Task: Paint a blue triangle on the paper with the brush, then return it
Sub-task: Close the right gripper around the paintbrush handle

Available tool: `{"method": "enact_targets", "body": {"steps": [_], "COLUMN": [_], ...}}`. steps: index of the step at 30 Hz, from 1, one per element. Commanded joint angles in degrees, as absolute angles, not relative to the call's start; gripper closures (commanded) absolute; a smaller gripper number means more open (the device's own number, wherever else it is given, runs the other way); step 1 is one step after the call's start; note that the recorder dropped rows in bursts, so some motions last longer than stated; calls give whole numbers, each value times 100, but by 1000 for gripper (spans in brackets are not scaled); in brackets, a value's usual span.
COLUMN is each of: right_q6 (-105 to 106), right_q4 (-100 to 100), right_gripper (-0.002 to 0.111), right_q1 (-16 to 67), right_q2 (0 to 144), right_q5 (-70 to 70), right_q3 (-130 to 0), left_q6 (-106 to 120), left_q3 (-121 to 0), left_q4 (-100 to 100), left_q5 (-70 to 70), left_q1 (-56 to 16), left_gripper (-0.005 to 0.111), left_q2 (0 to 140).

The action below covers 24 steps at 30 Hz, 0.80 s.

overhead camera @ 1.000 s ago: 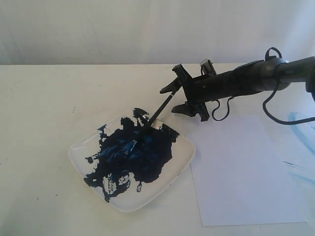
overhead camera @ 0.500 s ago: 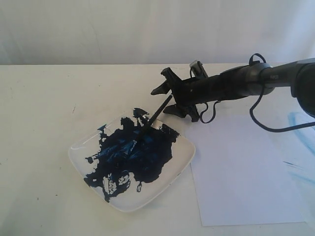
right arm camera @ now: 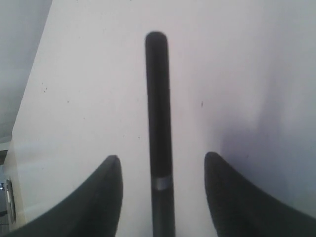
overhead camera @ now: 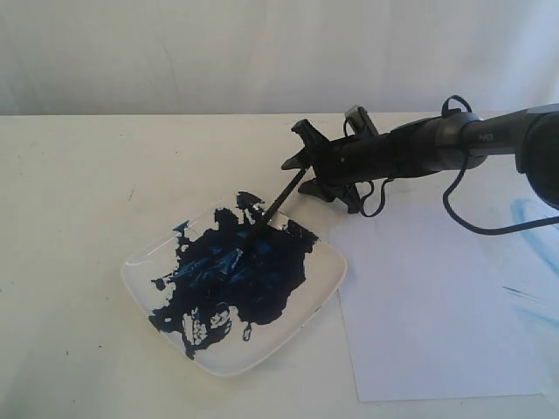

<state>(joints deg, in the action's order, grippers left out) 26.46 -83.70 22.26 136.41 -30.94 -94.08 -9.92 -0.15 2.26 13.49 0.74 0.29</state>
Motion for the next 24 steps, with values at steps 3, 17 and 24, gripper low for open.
{"method": "enact_targets", "body": {"steps": [3,17,24], "right_q6": [2725,2725,2725], "right_q4": [-8412,-8412,-8412], "right_gripper": [61,61,61], "right_q1": [2221,2221,2221], "right_q2": [13621,13621,13621], "right_q5": [-3075,-3161,-3182], "right_q3": [-9416,-9416,-9416], "left_q6": [-1034,-1034,-1034], "left_q3": [0,0,0], "left_q4": [200,200,200], "left_q5": [1332,1332,1332], "left_q1": [51,51,51], "left_gripper": [107,107,107], "left_q2": [0,0,0]}}
